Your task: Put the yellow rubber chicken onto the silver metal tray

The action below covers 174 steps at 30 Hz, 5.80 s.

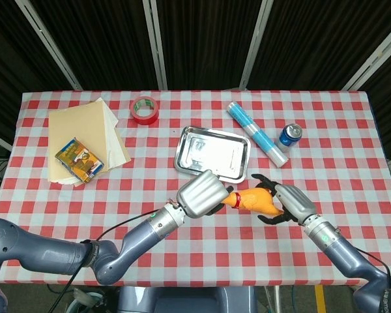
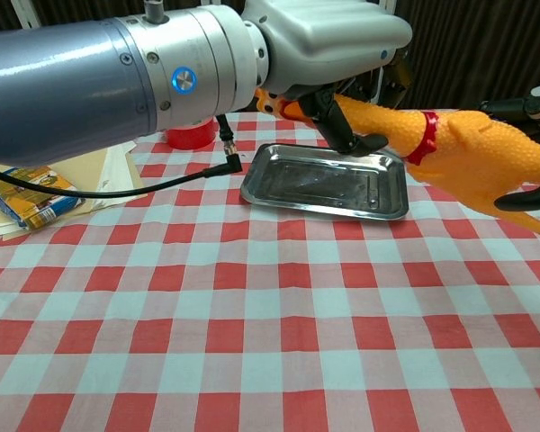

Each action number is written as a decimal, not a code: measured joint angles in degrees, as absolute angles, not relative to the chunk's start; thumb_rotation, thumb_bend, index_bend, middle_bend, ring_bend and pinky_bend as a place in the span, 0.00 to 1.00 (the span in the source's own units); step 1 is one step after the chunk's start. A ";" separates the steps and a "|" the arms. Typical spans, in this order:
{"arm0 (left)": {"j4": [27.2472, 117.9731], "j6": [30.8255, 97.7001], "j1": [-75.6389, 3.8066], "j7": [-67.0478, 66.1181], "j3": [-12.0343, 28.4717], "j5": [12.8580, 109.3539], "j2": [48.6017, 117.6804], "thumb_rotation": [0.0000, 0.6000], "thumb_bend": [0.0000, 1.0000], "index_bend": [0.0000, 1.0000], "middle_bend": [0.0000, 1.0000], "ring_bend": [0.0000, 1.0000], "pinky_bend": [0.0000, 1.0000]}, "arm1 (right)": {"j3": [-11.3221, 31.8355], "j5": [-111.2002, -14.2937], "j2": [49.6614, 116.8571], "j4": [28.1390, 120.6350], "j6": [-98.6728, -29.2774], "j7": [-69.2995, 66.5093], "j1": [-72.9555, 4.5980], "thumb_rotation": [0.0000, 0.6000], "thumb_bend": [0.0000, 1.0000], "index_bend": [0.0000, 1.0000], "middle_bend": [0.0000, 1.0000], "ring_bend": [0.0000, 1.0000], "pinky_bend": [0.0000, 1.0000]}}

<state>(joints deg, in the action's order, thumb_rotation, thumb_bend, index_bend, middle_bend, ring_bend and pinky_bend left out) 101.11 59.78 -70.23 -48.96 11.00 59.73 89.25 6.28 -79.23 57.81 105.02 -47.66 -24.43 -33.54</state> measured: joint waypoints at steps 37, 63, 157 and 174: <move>102.41 58.29 -70.44 -50.37 10.34 58.68 90.55 1.00 0.75 0.73 0.79 0.67 0.76 | 6.89 -79.86 59.46 102.03 -49.78 -26.99 -33.22 1.00 0.87 1.00 0.92 0.99 0.93; 100.69 59.04 -70.62 -51.22 11.16 58.32 90.63 1.00 0.75 0.72 0.79 0.67 0.76 | 5.23 -82.79 57.45 102.56 -49.31 -28.74 -32.91 1.00 0.31 0.02 0.24 0.22 0.38; 63.56 56.51 -62.36 -11.91 11.48 68.06 102.41 1.00 0.70 0.70 0.76 0.67 0.75 | 4.13 -84.08 55.29 95.64 -59.47 -35.72 -26.50 0.74 0.18 0.00 0.07 0.03 0.15; 42.17 47.96 -67.68 -5.73 17.08 66.49 114.00 1.00 0.59 0.68 0.74 0.65 0.74 | 4.46 -84.33 54.24 95.01 -58.89 -37.87 -26.53 0.74 0.18 0.00 0.07 0.03 0.15</move>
<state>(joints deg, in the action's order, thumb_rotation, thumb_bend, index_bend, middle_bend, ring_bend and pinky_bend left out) 42.17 47.96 -67.68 -5.73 17.08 66.49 114.00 4.46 -84.33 54.24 95.01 -58.89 -37.87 -26.53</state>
